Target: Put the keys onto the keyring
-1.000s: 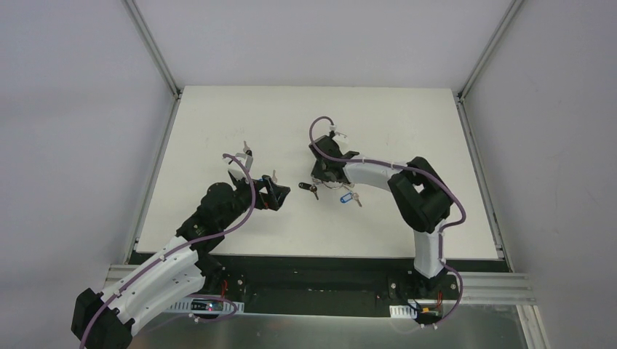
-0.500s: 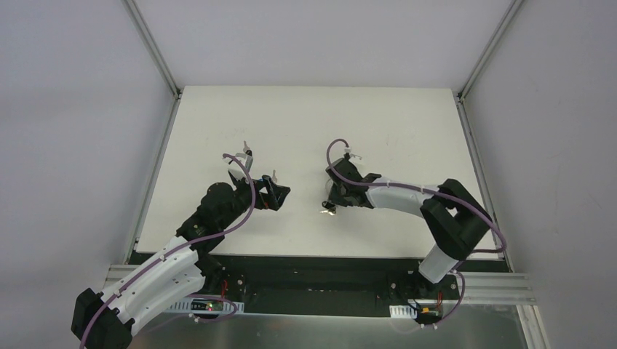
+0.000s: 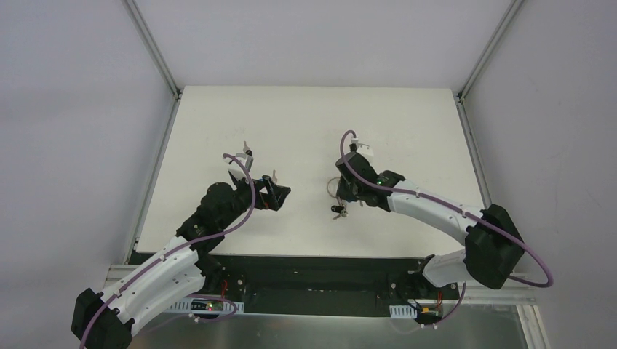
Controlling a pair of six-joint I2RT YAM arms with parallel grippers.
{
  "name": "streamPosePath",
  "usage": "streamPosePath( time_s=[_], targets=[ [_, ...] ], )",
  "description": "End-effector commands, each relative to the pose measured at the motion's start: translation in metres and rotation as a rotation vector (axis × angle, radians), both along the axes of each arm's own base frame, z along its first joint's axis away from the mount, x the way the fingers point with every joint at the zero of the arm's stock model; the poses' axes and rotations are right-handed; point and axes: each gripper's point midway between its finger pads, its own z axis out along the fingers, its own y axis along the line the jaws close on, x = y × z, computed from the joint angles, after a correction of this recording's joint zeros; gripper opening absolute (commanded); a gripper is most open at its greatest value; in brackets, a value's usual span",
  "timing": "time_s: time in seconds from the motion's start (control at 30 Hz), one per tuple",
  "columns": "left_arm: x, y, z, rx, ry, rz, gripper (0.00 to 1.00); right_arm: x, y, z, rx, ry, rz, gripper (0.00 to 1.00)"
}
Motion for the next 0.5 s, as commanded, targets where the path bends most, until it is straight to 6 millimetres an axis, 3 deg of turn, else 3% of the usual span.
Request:
streamPosePath(
  time_s=[0.0,0.3,0.47],
  targets=[
    [-0.003,-0.010,0.019,-0.055,-0.039,-0.037,0.99,0.003,0.009,-0.002,-0.036,0.018,0.029,0.02],
    [-0.002,-0.008,0.018,-0.050,-0.040,-0.029,0.99,0.002,0.036,-0.058,-0.031,0.120,0.052,0.00],
    [-0.002,-0.008,0.018,-0.050,-0.040,-0.030,0.99,-0.004,0.038,-0.069,-0.041,0.131,0.061,0.00]
  ],
)
